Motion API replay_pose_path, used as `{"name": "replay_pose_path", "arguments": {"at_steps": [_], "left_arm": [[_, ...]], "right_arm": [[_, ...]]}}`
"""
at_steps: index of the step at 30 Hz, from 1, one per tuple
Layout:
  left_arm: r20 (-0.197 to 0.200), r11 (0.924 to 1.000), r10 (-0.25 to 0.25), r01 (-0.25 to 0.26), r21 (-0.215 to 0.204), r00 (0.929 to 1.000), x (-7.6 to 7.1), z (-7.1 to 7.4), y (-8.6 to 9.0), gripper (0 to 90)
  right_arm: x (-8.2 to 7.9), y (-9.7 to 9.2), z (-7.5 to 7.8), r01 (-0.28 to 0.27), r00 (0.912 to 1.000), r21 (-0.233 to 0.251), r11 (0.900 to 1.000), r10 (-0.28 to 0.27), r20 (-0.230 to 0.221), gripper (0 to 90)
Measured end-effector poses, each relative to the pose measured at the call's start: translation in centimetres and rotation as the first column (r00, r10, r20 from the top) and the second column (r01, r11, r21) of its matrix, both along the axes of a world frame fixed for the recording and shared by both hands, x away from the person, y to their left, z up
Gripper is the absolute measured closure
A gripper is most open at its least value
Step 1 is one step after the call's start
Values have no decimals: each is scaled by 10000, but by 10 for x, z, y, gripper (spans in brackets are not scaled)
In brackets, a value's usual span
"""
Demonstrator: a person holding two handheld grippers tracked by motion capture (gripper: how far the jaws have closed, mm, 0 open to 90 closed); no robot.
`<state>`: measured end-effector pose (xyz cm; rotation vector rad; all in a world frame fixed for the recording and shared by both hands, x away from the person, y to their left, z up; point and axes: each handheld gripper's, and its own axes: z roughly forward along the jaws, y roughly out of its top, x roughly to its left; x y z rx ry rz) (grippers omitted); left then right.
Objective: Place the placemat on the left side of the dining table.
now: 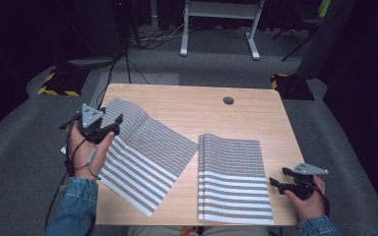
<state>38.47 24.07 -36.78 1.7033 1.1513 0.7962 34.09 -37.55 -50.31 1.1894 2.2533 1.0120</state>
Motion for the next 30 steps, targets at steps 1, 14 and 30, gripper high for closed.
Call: {"name": "replay_pose_path", "arguments": {"at_steps": [1,14,30], "left_arm": [[-72,9998,-212,212,-36,9997,0,-2,-6,378],[-2038,9598,-2703,2800,197,9410,10,-59,-121,357],[-3931,9457,-2468,3087,1017,8857,31,-131,-174,302]], "right_arm": [[0,0,0,7,10000,17,10000,-7,-3,261],[0,0,0,7,10000,19,10000,-7,-7,261],[0,0,0,-10,10000,11,10000,10,0,261]]}}
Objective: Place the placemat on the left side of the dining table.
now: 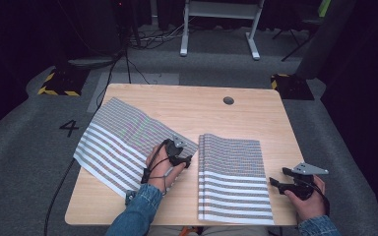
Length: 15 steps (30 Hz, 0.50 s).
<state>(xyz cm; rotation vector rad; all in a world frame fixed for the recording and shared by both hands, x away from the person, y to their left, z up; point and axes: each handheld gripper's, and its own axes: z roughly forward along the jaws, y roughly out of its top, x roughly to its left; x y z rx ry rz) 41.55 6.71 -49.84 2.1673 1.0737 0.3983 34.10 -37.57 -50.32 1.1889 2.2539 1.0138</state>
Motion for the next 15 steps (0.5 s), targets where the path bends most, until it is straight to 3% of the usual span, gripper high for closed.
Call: {"name": "replay_pose_path", "arguments": {"at_steps": [7,15], "left_arm": [[158,9999,-139,140,-65,9998,0,-1,2,309],[142,9996,-28,32,-275,9999,3,-1,5,431]], "right_arm": [[0,0,0,-1,10000,-5,10000,1,1,261],[0,0,0,4,10000,-2,10000,-4,-2,261]]}}
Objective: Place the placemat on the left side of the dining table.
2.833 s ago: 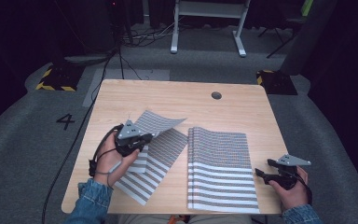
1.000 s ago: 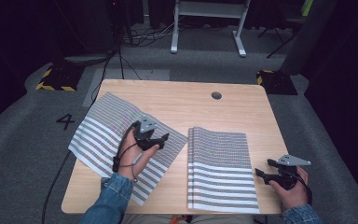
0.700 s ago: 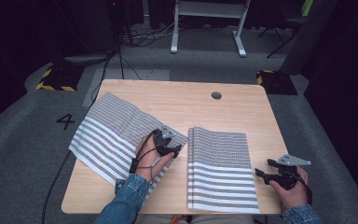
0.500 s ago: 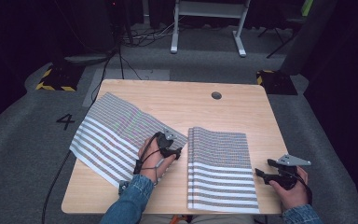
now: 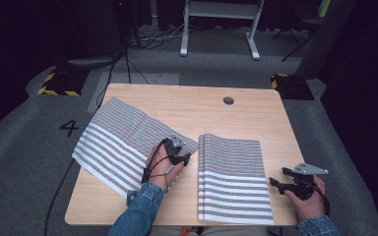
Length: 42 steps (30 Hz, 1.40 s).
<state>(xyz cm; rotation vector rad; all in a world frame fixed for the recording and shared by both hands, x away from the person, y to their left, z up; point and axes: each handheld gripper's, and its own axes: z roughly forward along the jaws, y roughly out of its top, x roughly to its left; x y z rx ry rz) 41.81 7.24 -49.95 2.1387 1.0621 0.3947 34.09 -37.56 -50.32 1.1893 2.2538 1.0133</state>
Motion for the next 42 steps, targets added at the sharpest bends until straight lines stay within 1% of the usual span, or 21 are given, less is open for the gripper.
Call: {"name": "replay_pose_path", "arguments": {"at_steps": [3,4,5,8,9,11,14,18,19,21,22,24,26,29,30,31,34,38,39,40,42], "left_arm": [[77,10000,59,-59,5,10000,2,0,4,504],[71,9999,120,-120,-112,9999,2,0,5,539],[51,9998,121,-120,-150,9999,3,0,7,592],[-176,9964,496,-507,-676,9986,5,1,15,808],[-204,9953,510,-525,-810,9985,5,0,17,829],[-141,9941,563,-574,-916,9983,4,2,19,858],[297,9989,168,-155,-440,9994,-1,9,19,869],[707,9970,-261,310,-704,9972,-10,23,23,874],[798,9965,-440,495,-673,9958,-13,28,24,874],[969,9927,-799,880,-828,9921,-19,38,24,875],[1168,9896,-1003,1112,-910,9881,-22,44,23,875],[1207,9843,-1363,1482,-957,9833,-28,53,22,875],[1372,9832,-1641,1733,-574,9768,-36,61,20,875],[1515,9720,-2225,2312,-423,9631,-50,71,18,875],[1544,9659,-2471,2558,-393,9566,-56,74,19,876],[1593,9636,-2566,2651,-342,9533,-59,75,19,875],[1616,9490,-3057,3141,-287,9383,-73,81,21,875],[1633,9317,-3607,3629,174,9183,-87,87,22,875],[1611,9243,-3795,3810,228,9111,-92,88,23,875],[1618,9210,-3863,3893,144,9081,-97,88,22,875],[1644,9085,-4139,4178,121,8953,-104,89,22,874]], "right_arm": [[0,0,0,-3,10000,-12,10000,3,1,261],[0,0,0,5,10000,15,10000,-5,-4,261],[0,0,0,7,10000,13,10000,-7,-7,261],[0,0,0,-3,10000,-9,10000,3,1,261],[0,0,0,-3,10000,-9,10000,3,0,261],[0,0,0,7,10000,16,10000,-7,-9,261],[0,0,0,4,10000,15,10000,-4,-2,261],[0,0,0,5,10000,7,10000,-5,-2,261],[0,0,0,-1,10000,-11,10000,1,-1,261],[0,0,0,-6,10000,-17,10000,6,8,261],[0,0,0,7,10000,10,10000,-7,-5,261],[0,0,0,7,10000,7,10000,-7,-4,261],[0,0,0,5,10000,17,10000,-5,-7,261],[0,0,0,-1,10000,-3,10000,1,-4,261],[0,0,0,7,10000,15,10000,-7,-5,261],[0,0,0,-2,10000,-7,10000,2,0,261],[0,0,0,-2,10000,0,10000,2,-2,261],[0,0,0,-5,10000,-10,10000,5,4,261],[0,0,0,-5,10000,-11,10000,5,5,261],[0,0,0,8,10000,14,10000,-8,-7,261],[0,0,0,-1,10000,0,10000,1,-1,262]]}}
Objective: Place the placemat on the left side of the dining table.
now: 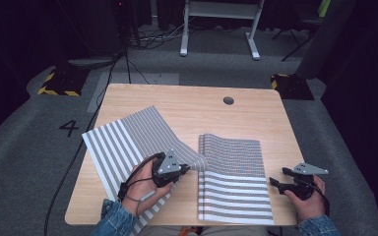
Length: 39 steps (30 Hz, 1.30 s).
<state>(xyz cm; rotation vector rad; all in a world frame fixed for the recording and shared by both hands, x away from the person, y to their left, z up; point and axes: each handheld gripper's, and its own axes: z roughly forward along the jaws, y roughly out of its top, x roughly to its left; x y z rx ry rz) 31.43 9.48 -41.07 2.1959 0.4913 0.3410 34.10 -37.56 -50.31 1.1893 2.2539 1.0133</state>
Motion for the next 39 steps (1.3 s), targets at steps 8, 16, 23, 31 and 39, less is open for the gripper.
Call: {"name": "replay_pose_path", "arguments": {"at_steps": [8,16,23,31,39], "left_arm": [[-304,9946,-958,969,376,9949,-25,-8,3,875],[-1264,9935,-1134,1136,-56,9855,-37,-21,10,861],[-2653,9917,-79,-264,-1256,9641,-47,-34,20,388],[-1848,9100,3966,-4116,-501,8992,-48,-38,76,400],[-2091,8109,5768,-5844,297,7897,-64,-56,119,375]], "right_arm": [[0,0,0,0,10000,0,10000,0,-1,261],[0,0,0,6,10000,7,10000,-6,-4,261],[0,0,0,7,10000,10,10000,-7,-2,261],[0,0,0,8,10000,13,10000,-8,-6,261],[0,0,0,7,10000,11,10000,-7,0,261]]}}
